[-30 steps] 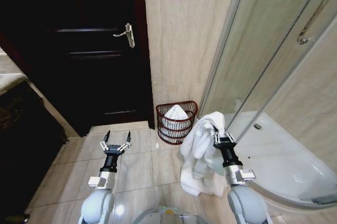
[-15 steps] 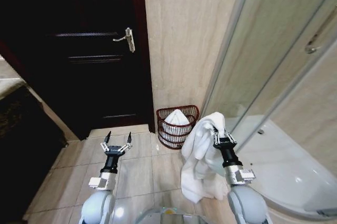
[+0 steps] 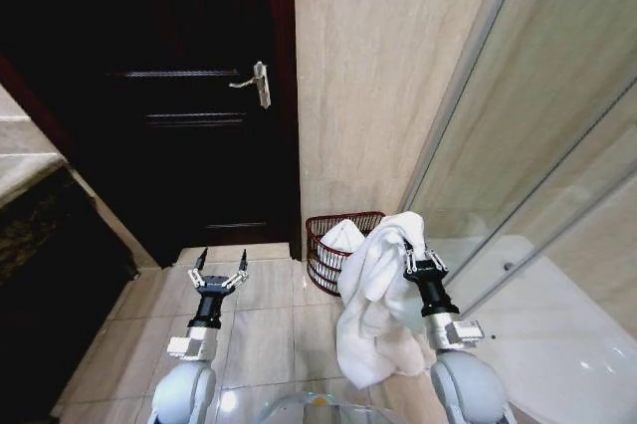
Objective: Discard the used towel into the hamper.
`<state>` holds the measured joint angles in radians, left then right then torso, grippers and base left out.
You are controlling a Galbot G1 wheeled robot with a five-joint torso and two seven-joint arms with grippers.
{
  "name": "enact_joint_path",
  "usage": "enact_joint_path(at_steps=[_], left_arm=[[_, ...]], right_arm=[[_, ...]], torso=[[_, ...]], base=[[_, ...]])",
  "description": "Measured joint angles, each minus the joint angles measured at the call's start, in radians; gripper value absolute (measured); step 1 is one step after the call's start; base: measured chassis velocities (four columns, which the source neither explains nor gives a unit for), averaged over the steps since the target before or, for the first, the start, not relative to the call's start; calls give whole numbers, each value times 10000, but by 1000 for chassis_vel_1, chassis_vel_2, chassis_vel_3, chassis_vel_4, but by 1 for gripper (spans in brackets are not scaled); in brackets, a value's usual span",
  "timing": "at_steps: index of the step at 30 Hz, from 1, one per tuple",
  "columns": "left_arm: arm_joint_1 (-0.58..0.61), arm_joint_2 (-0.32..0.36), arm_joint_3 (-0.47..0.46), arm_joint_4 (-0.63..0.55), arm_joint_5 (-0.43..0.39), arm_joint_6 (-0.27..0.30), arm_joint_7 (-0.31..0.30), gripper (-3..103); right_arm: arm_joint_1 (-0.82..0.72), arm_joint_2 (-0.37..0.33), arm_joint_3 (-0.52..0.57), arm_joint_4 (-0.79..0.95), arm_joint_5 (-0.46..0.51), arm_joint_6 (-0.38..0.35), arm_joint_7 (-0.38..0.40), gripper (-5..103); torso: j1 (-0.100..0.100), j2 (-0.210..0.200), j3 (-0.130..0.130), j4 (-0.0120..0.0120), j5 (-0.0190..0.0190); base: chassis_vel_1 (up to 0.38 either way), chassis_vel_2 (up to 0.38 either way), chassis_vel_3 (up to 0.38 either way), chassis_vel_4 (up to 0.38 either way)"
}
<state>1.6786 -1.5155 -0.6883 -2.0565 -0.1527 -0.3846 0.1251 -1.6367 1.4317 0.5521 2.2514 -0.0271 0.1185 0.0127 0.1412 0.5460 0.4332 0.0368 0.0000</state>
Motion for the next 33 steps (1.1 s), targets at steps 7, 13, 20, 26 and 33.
enact_joint_path(at_steps=[7, 13, 20, 26, 33], left_arm=[[53, -127, 28, -99, -30, -95, -141, 100], [371, -559, -157, -106, 15, -333, -305, 100], [639, -945, -259, -97, 438, -467, -316, 100], [861, -947, -384, -190, 696, -642, -259, 100], [951, -940, -357, 36, 971, -816, -281, 100]], right_arm=[[-11, -52, -52, 108, 247, -180, -4, 16], [603, -245, -46, 117, 950, -494, -3, 16], [1136, -825, 180, 866, 2325, -1319, 48, 16], [3068, -1908, 225, 1303, 3840, -1922, 747, 16], [5335, -2573, 103, 1380, 5545, -2608, 1247, 16]], torso=[[0, -6, -7, -2, -2], [-7, -33, -21, 3, 1], [-22, -55, -36, -1, 2], [-24, -70, -43, 1, 3], [-28, -79, -49, 5, -2]], base=[[-64, 79, 40, -121], [-2, 69, 30, -50], [0, 0, 0, 0], [0, 0, 0, 0], [0, 0, 0, 0]])
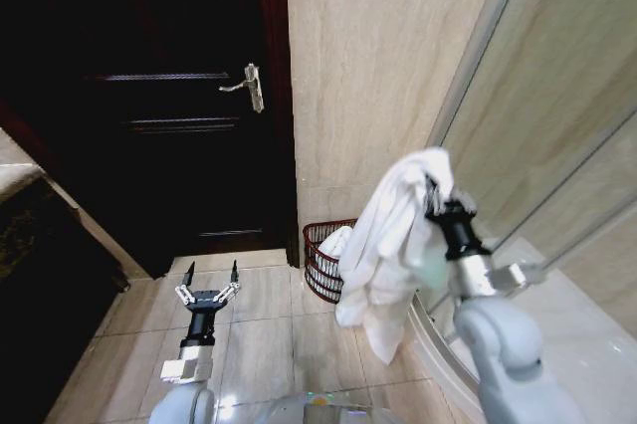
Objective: Discard the used towel into the hamper.
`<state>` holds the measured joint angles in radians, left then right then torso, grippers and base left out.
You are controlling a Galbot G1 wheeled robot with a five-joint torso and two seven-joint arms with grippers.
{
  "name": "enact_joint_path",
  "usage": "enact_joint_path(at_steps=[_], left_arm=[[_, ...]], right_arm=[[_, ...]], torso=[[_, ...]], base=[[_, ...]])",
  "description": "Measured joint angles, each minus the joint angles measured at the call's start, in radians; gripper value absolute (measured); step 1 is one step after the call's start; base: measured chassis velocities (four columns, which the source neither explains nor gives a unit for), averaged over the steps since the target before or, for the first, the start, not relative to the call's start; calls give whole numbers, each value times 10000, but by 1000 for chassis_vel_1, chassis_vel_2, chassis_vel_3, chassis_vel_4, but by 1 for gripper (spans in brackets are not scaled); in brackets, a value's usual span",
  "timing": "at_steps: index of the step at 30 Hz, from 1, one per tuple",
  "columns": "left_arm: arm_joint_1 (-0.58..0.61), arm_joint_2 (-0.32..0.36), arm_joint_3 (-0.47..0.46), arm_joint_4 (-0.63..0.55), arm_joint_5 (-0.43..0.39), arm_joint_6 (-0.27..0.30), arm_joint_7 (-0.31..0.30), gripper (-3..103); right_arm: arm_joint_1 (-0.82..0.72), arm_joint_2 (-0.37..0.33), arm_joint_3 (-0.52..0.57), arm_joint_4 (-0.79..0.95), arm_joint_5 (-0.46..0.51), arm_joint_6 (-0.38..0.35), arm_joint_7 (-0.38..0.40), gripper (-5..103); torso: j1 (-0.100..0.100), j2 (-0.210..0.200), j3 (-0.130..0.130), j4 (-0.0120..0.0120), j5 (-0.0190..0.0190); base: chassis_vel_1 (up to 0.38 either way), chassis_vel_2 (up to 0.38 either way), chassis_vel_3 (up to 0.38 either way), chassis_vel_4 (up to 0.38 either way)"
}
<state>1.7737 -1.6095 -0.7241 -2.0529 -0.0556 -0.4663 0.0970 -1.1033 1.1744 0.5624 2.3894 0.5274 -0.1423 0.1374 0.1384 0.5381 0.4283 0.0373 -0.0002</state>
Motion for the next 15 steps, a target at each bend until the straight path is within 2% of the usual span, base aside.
enact_joint_path(at_steps=[2, 4, 7, 8, 12, 15], left_arm=[[-14, 2, 50, 114, 190, 0, -7, 100], [-8, 2, 38, 118, 236, 0, -7, 100], [122, 5, -85, -44, 279, 34, -58, 100], [122, 5, -85, -44, 279, 34, -58, 100], [158, 8, -114, -38, 73, 4, -158, 100], [135, 7, -98, 20, 58, -2, -170, 100]], right_arm=[[913, -140, -91, -38, 479, -349, 272, 16], [1164, -166, -131, -93, 582, -427, 318, 16], [2996, -360, -402, -548, 1331, -972, 766, 16], [2996, -360, -402, -548, 1331, -972, 766, 16], [5077, -765, -681, -1713, 1943, -1095, 945, 16], [5964, -914, -852, -2295, 2231, -1104, 1054, 16]], torso=[[-3, -4, -2, -5, 2], [-4, -5, -3, -5, 2], [-5, -10, -5, -3, 6], [-5, -10, -5, -3, 6], [-6, -14, -7, -3, 4], [-6, -17, -7, -3, 4]], base=[[0, 0, 0, 0], [0, 0, 0, 0], [0, 0, 0, 0], [0, 0, 0, 0], [0, 0, 0, 0], [0, 0, 0, 0]])
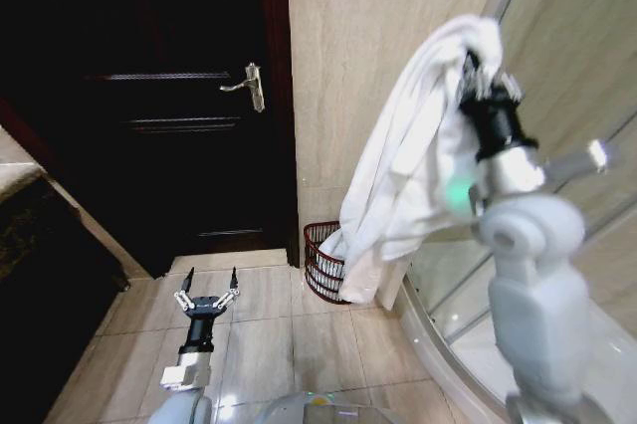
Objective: Discard the used towel into the hamper.
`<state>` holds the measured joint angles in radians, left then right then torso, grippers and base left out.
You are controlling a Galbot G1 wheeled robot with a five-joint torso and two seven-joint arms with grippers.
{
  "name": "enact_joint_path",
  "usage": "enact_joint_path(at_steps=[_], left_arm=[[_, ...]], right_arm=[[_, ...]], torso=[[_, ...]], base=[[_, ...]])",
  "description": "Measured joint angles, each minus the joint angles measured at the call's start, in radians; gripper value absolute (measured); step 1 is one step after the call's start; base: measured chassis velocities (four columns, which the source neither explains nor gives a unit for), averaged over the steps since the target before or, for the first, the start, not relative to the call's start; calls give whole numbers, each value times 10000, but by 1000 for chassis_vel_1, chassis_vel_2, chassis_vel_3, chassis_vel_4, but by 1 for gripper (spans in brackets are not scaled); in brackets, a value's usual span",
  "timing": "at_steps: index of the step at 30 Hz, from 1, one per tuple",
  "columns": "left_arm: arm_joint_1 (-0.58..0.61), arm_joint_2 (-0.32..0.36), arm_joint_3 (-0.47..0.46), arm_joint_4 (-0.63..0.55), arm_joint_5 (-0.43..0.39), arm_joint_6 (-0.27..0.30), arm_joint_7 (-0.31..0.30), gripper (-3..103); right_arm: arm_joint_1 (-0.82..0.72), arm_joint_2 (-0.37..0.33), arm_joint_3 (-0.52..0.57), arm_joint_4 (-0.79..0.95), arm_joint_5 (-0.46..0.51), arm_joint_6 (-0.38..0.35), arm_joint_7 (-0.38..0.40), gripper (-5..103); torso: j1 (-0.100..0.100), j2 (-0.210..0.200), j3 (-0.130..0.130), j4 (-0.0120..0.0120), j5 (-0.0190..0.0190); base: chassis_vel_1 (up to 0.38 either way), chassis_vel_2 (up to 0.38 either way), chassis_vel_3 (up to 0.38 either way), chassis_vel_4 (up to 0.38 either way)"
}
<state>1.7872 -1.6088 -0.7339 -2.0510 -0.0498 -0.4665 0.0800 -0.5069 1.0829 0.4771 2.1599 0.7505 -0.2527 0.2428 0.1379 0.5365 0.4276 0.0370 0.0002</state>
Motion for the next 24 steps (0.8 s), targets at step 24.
enact_joint_path(at_steps=[24], left_arm=[[-290, 7, -27, 9, -311, 74, 27, 100]], right_arm=[[6195, 971, -2331, -4432, 233, -147, -489, 16]], torso=[[-6, -6, -8, 0, -3]], base=[[0, 0, 0, 0]])
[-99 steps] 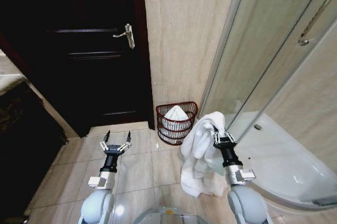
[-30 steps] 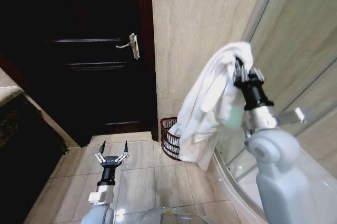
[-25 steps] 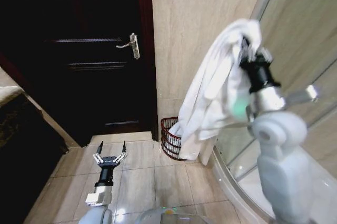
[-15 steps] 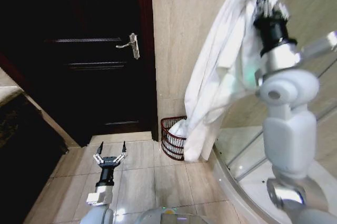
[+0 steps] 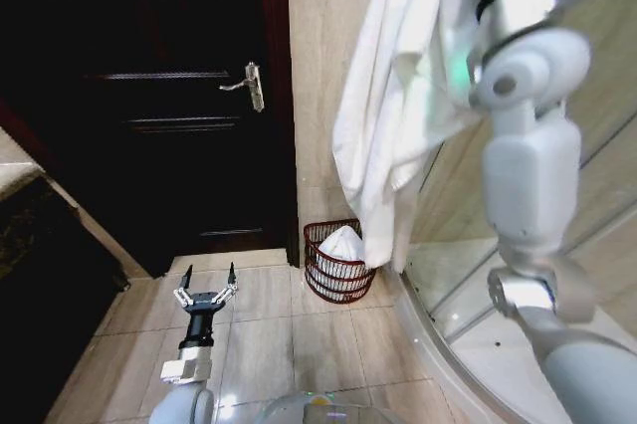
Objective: Discard the used towel into the hamper.
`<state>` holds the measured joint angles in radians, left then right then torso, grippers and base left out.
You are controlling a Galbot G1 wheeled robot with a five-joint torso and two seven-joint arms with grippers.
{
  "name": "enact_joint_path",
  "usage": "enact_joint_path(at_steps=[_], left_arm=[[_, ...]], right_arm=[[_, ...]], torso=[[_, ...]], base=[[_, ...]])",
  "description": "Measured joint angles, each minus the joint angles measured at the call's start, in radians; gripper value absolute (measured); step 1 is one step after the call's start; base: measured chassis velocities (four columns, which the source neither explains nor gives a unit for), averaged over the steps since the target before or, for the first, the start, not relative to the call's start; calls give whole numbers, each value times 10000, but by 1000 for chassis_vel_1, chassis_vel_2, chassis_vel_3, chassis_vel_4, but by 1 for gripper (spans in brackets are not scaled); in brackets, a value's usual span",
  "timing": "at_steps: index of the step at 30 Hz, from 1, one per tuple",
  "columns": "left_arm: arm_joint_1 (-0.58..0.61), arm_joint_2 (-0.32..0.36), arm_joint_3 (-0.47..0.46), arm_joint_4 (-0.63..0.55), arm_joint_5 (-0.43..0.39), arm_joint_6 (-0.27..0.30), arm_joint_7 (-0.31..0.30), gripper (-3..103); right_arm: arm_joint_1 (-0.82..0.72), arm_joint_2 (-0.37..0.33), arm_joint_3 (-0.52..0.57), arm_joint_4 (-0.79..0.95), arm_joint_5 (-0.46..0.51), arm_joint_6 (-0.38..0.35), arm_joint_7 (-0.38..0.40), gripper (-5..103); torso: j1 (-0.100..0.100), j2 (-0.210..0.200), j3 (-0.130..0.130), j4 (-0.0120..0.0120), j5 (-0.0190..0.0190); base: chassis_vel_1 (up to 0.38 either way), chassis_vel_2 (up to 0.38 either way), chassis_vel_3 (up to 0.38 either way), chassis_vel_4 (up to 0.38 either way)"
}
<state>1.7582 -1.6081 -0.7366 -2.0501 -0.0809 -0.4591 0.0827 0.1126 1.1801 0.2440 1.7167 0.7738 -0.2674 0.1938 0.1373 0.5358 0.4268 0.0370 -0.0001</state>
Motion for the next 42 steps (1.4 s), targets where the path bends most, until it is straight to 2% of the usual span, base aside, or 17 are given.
enact_joint_path(at_steps=[14, 21, 25, 28, 34, 39, 42], left_arm=[[52, 1, 97, -40, 161, -50, 39, 100], [93, 1, 150, -249, 224, -69, 46, 100], [125, 1, 151, -338, 228, -94, 52, 100], [142, 1, 132, -364, 220, -154, 52, 100], [153, 1, 188, -413, 247, -185, 88, 100], [122, 2, 273, -344, 367, -180, 163, 100], [109, 1, 304, -249, 400, -195, 221, 100]], right_arm=[[2689, 818, -491, -2550, -248, -37, 166, 16], [3232, 1190, -738, -2902, -234, -21, 440, 16], [3697, 1529, -964, -3148, -247, -52, 604, 16], [3570, 1505, -1018, -3237, -388, -44, 600, 16], [2297, 916, -1084, -2819, -454, -50, 593, 16], [1098, 511, -1085, -2288, -443, -17, 607, 16], [-240, 337, -1186, -2075, -684, 224, 440, 16]], torso=[[0, -2, 0, -1, 0], [0, -3, -1, -2, 4], [-1, -1, -4, 0, -8], [-3, -1, -5, 1, -6], [0, -4, 0, -2, 5], [-1, -3, -3, -3, 4], [-1, -4, -2, -2, 6]], base=[[0, 0, 0, 0], [0, 0, 0, 0], [0, 0, 0, 0], [0, 0, 0, 0], [0, 0, 0, 0], [0, 0, 0, 0], [0, 0, 0, 0]])
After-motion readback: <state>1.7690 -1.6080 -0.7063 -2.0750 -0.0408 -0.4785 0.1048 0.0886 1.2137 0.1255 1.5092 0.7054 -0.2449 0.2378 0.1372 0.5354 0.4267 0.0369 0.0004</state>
